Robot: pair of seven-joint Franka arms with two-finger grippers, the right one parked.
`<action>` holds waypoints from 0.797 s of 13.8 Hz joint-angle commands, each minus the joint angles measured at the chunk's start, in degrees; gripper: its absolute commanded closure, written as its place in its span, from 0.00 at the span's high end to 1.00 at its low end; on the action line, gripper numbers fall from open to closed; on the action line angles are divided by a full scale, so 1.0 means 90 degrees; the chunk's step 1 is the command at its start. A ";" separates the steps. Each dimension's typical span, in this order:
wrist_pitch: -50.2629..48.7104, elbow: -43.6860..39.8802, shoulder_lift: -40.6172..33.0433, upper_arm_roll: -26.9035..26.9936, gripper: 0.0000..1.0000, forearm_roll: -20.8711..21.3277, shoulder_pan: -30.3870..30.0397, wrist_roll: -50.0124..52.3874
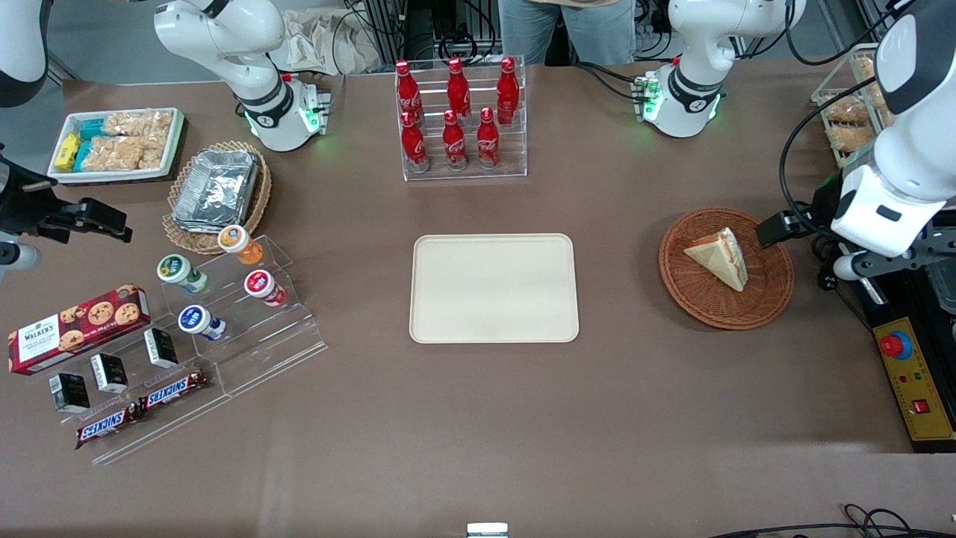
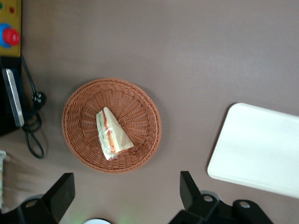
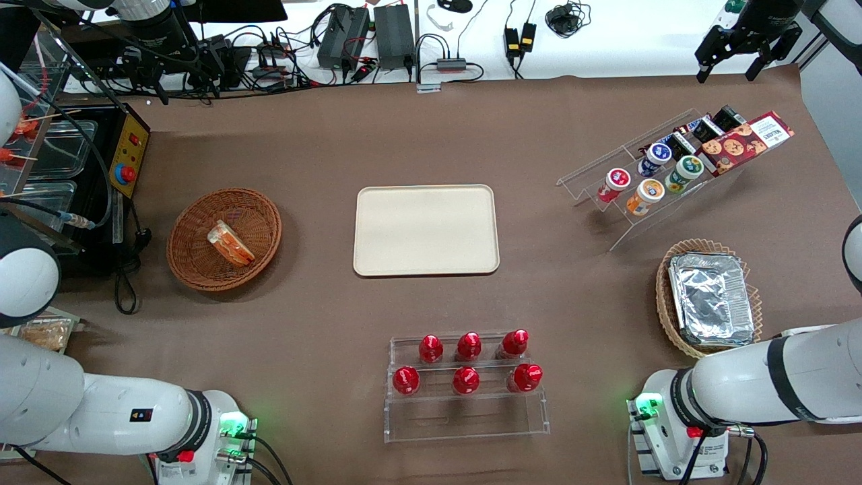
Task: Place sandwich from basket to tray
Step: 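Move the left gripper over the wrapped sandwich in the wicker basket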
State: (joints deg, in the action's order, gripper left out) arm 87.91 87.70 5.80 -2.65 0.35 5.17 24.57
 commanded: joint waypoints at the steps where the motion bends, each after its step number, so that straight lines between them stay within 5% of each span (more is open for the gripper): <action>1: -0.0071 0.0117 0.0020 -0.0018 1.00 0.0108 0.0051 0.1376; 7: 0.0016 0.1356 -0.0272 0.0002 1.00 0.0370 0.0100 0.2436; 11: 0.1371 0.3355 -0.1238 0.0031 1.00 0.0391 -0.0008 0.2669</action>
State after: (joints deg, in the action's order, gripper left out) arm 93.82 106.24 2.10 -2.32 3.02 5.37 46.18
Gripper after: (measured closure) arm 0.000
